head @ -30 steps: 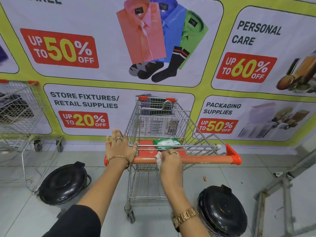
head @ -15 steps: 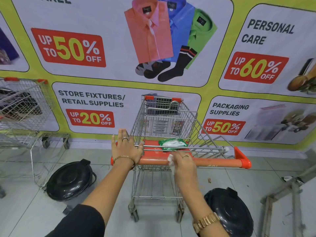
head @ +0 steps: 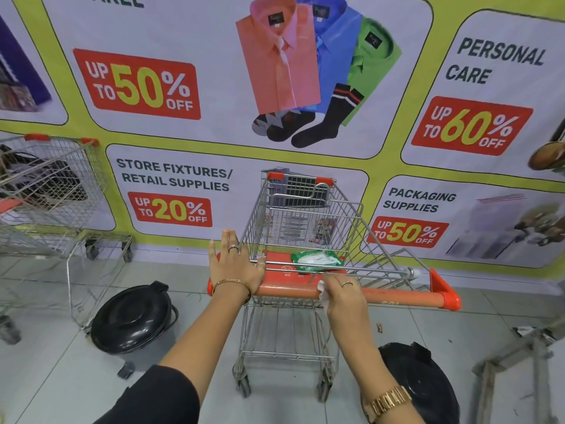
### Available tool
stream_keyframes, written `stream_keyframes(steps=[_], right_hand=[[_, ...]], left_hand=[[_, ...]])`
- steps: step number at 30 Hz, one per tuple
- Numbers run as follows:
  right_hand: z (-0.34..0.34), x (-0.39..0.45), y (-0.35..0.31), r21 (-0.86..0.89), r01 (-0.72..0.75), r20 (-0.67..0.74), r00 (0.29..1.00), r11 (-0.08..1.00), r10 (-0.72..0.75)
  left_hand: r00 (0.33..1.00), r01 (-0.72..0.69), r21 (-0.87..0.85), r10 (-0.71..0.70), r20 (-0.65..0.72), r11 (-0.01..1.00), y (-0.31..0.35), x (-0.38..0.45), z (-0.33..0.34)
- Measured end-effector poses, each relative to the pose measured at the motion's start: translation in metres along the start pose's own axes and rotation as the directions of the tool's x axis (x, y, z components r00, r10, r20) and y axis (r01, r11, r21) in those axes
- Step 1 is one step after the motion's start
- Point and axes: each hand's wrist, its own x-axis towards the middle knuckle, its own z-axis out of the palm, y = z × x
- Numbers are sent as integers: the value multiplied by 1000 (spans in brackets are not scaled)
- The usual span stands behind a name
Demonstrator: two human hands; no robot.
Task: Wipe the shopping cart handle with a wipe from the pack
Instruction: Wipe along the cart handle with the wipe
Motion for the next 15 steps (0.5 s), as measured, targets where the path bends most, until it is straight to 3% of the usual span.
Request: stream_keyframes(steps=[3, 7, 12, 15], right_hand=[[7, 3, -8, -27, -39, 38, 998, 999, 40], [8, 10, -8, -31, 21, 163, 987, 999, -16], [-6, -1, 14, -24, -11, 15, 1000, 1000, 11], [-1, 0, 3, -19, -21, -1, 1000, 1000, 21]], left_hand=[[1000, -8, -1, 8, -4, 1000, 2, -1, 0], [1000, 8, 2, -8, -1, 1000, -1, 0, -1], [1000, 5, 6, -5, 21, 1000, -1, 0, -1], [1000, -6, 3, 6, 16, 1000, 1, -1, -1]])
